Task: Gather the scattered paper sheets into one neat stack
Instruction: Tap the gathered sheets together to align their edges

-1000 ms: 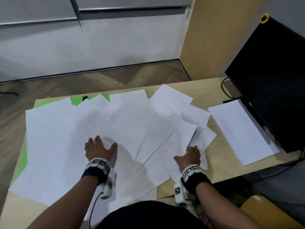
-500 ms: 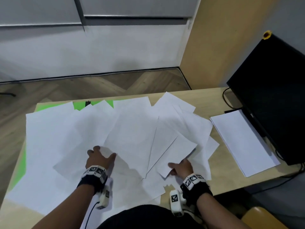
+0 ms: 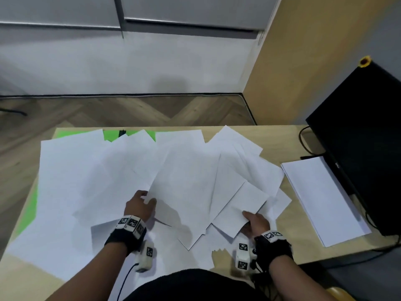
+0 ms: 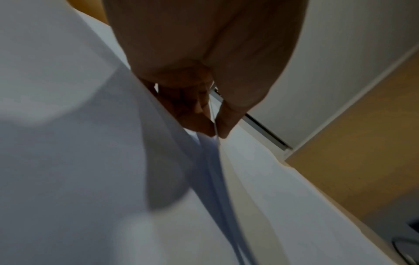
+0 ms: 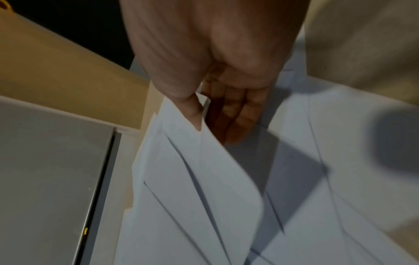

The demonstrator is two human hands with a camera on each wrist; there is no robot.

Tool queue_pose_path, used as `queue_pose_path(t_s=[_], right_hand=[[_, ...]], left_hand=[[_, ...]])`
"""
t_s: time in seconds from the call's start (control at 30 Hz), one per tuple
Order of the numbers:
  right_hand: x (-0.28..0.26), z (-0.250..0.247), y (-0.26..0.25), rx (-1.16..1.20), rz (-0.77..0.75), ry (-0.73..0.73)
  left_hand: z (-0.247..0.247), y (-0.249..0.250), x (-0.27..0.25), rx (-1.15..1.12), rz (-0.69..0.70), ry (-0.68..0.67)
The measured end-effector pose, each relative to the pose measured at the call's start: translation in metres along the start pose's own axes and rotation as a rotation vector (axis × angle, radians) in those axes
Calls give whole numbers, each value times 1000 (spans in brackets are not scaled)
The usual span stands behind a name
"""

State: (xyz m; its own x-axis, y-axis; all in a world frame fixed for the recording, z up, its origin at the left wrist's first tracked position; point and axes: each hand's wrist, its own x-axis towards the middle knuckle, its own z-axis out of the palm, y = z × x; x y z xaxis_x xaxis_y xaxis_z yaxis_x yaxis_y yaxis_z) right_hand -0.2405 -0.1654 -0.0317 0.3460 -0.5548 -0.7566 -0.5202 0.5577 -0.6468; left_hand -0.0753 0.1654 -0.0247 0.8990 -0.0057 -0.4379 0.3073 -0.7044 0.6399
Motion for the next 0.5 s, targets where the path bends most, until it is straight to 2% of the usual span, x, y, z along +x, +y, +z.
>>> queue_pose_path(t_s=[0.1, 0.2, 0.33, 0.37, 0.43, 0.5], right_hand=[[-15, 17, 17, -103, 75, -97], [-24, 21, 31, -211, 65, -170], [-25, 2, 31, -165, 40, -141], [-24, -6, 31, -140, 31, -125], [-22, -19, 35, -87, 15, -97], [-21, -27, 42, -69, 20, -81]], left_hand=[[12, 8, -6, 147, 44, -159], [19, 16, -10, 336, 121, -307], [17, 22, -7, 421, 203, -501], [17, 23, -5, 445, 207, -517], [15, 25, 0, 541, 223, -467], [17, 27, 5, 702, 295, -308]])
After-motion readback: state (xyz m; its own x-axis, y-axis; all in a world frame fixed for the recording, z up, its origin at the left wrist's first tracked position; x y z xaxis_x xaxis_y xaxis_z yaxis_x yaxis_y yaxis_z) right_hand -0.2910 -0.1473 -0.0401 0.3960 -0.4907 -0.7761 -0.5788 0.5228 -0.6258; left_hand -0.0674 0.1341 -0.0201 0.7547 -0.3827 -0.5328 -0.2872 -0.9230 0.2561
